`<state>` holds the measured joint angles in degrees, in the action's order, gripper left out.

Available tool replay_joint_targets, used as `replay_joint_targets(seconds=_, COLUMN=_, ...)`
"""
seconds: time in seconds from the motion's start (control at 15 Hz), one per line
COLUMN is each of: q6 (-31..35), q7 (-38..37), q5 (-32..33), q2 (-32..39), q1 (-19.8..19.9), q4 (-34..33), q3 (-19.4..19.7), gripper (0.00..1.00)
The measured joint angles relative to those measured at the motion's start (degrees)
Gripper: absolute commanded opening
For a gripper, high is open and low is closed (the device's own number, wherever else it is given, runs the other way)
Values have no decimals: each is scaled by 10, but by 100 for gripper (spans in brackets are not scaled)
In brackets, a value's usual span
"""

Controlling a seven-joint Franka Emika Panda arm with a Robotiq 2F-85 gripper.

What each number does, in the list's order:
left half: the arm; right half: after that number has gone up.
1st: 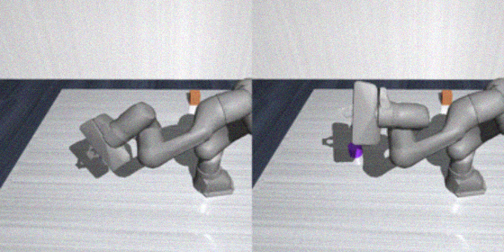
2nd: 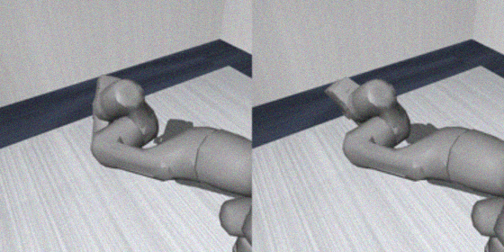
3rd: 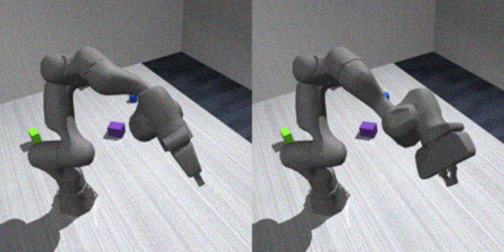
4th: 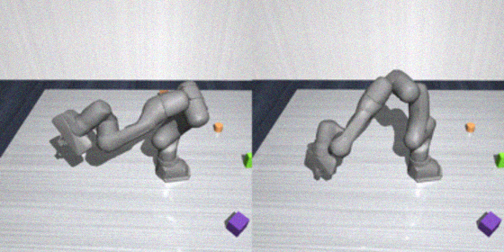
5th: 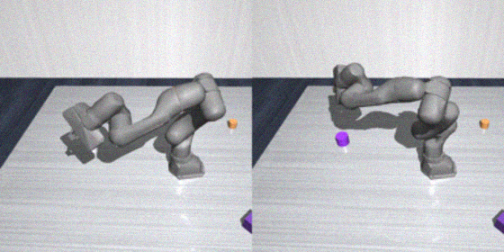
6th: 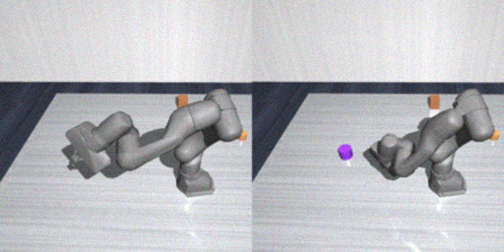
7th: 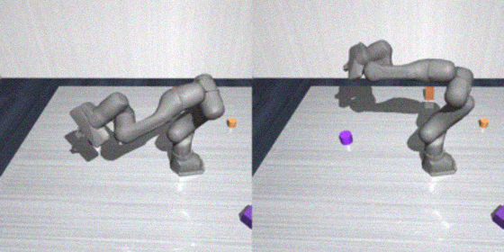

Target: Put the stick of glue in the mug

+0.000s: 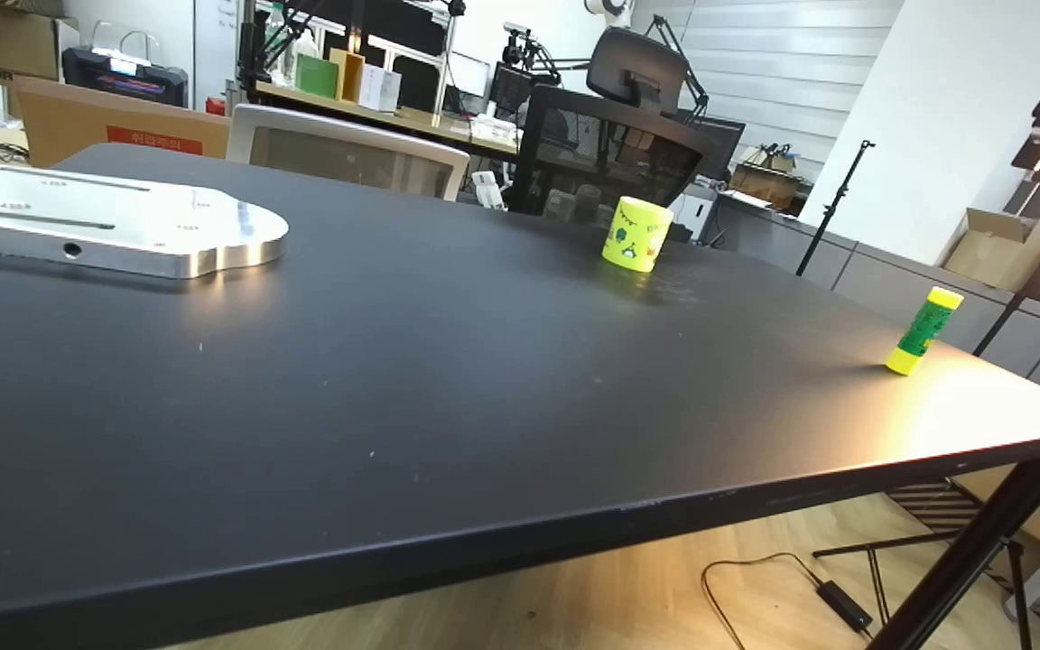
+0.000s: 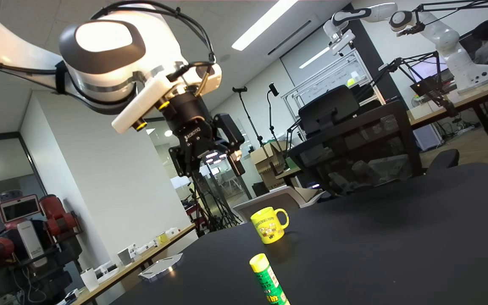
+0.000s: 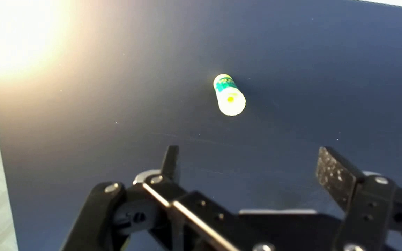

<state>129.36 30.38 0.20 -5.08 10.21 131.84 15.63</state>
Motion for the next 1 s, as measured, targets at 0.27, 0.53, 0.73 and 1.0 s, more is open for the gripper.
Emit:
replay_joint_targets(seconds=0.27, q6=45, q7=0, q5=-31, q2=15, q1=-1, q4=36, q3=-10, gripper=100)
replay_joint_targets(seconds=0.53, q6=101, q7=0, q5=-35, q2=40, q1=-1, q4=58, q3=-18, gripper=100)
replay_joint_targets(seconds=0.73, q6=141, q7=0, q5=-35, q2=66, q1=0, q4=65, q3=-20, gripper=100)
replay_joint_targets(seconds=1.0, q6=179, q7=0, q5=-35, q2=103, q1=3, q4=66, q3=-23, gripper=100)
